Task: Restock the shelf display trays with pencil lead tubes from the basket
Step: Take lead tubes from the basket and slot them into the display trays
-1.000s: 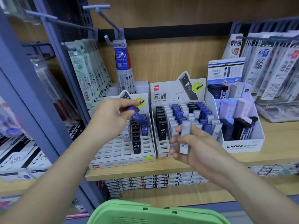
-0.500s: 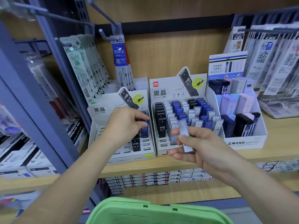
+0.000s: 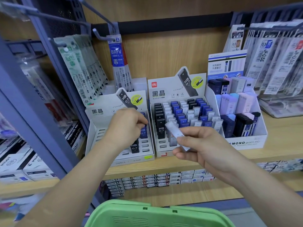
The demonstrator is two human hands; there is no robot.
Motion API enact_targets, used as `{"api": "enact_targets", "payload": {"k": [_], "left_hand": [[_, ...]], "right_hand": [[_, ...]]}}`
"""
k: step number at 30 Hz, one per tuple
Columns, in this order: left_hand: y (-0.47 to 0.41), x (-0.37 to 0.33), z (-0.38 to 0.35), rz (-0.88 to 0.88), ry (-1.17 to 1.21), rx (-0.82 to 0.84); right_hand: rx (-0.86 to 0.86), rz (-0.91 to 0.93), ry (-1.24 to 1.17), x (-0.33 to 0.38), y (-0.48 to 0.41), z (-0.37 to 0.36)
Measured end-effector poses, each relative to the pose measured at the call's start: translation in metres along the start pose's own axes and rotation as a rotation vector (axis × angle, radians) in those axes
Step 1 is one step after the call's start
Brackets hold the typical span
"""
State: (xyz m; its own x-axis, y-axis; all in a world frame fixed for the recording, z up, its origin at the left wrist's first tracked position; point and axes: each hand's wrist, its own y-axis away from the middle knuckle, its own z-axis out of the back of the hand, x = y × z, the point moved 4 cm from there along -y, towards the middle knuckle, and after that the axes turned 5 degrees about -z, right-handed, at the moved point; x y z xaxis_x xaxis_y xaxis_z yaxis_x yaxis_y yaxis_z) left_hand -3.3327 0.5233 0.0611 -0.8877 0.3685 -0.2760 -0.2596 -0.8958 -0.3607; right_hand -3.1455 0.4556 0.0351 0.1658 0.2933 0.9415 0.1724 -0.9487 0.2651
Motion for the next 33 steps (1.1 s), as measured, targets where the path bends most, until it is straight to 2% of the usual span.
{"api": "enact_targets", "payload": {"k": [2, 6, 8, 10, 12, 13, 16, 20, 22, 25, 29, 33], "left_hand": [[0.000, 0.002, 0.003, 0.050, 0.004, -0.044], [-0.001, -0.004, 0.005, 0.019, -0.057, 0.033], [0.001, -0.010, 0.012, 0.023, 0.003, 0.014], [0.005, -0.018, 0.020, 0.035, 0.318, 0.028], [0.010, -0.034, 0.026, 0.007, 0.690, 0.171], [0.013, -0.042, 0.028, -0.038, 0.751, 0.236], [0.017, -0.056, 0.027, -0.139, 0.699, 0.299], [0.018, -0.059, 0.029, -0.125, 0.695, 0.274], [0.015, -0.050, 0.039, -0.069, 0.690, 0.157], [0.010, -0.025, 0.058, 0.042, 0.653, -0.049], [0.014, 0.007, 0.068, 0.125, 0.543, -0.137], [0.020, 0.032, 0.068, 0.179, 0.429, -0.183]], "right_hand": [[-0.046, 0.045, 0.016, 0.002, -0.001, 0.002], [-0.153, 0.113, 0.108, 0.004, -0.001, 0.005], [-0.168, 0.137, 0.087, 0.005, 0.000, 0.005], [-0.148, 0.142, -0.003, 0.005, -0.001, 0.004], [-0.113, 0.140, -0.114, 0.006, -0.001, 0.001], [-0.090, 0.140, -0.176, 0.006, -0.001, 0.000], [-0.032, 0.145, -0.294, 0.008, 0.000, -0.003], [-0.055, 0.144, -0.272, 0.009, 0.001, -0.004], [-0.101, 0.146, -0.127, 0.007, 0.000, -0.004], [-0.148, 0.215, 0.368, -0.001, -0.003, -0.008], [-0.057, 0.414, 1.001, -0.021, -0.010, -0.026], [-0.019, 0.501, 1.397, -0.041, -0.016, -0.046]]}}
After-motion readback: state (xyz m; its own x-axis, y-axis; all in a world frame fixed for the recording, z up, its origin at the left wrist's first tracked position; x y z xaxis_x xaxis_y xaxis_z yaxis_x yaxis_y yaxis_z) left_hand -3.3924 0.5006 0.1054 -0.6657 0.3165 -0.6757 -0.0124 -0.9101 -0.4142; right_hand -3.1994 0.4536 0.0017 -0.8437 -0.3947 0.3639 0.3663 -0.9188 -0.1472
